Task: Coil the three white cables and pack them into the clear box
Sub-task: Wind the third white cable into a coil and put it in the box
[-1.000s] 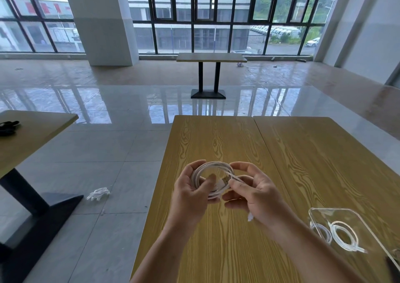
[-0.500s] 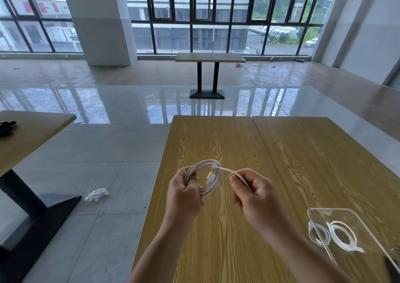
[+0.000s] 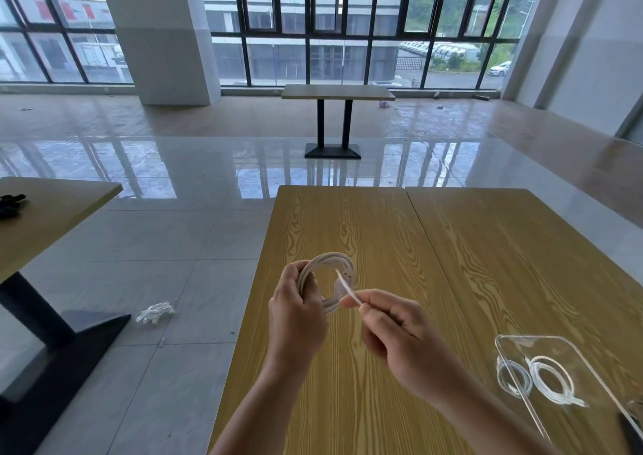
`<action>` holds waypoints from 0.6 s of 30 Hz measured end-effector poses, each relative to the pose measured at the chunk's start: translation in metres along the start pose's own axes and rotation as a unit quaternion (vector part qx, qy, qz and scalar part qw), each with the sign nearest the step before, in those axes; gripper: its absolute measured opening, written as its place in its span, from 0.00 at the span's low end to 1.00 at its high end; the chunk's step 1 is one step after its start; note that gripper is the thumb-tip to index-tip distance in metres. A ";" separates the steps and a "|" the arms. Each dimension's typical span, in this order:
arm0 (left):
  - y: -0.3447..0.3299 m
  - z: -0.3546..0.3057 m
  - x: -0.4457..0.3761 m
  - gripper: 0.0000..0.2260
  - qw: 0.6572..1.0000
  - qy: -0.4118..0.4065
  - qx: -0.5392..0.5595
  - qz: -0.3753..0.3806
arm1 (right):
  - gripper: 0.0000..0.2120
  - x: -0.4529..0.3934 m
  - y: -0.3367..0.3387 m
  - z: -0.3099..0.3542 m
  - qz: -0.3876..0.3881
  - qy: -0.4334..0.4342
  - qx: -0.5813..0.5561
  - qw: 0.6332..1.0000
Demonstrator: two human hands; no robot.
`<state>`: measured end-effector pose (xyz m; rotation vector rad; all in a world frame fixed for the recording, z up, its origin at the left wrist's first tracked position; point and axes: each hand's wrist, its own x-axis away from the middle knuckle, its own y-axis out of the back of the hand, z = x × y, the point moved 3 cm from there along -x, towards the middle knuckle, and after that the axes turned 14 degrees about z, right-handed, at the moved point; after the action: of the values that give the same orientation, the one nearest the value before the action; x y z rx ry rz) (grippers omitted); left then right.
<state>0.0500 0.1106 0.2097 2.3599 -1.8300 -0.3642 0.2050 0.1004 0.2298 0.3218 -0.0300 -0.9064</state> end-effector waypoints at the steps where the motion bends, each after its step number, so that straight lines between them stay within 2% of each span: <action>1: 0.001 0.002 -0.002 0.08 0.998 0.026 0.052 0.008 | 0.15 0.001 -0.001 -0.004 0.020 -0.017 -0.002 1.000; 6: -0.001 0.002 -0.002 0.08 0.951 0.110 0.282 0.069 | 0.12 0.003 0.004 -0.018 0.093 -0.119 -0.115 0.982; 9: -0.006 -0.002 0.001 0.07 0.918 0.126 0.348 0.141 | 0.06 0.001 0.012 -0.022 0.078 -0.161 -0.217 0.960; 11: -0.007 -0.006 0.004 0.07 0.911 0.113 0.351 0.185 | 0.05 -0.001 0.018 -0.025 0.047 -0.187 -0.280 0.940; 14: -0.010 -0.011 0.008 0.07 0.926 0.076 0.290 0.228 | 0.09 -0.003 0.021 -0.024 0.006 -0.177 -0.371 0.911; 18: -0.017 -0.011 0.009 0.08 0.949 0.046 0.203 0.238 | 0.23 -0.004 0.021 -0.021 -0.061 -0.137 -0.421 0.895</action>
<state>0.0709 0.1056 0.2156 1.9903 -2.5251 0.1948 0.2220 0.1206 0.2158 -0.6225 0.1252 -1.0008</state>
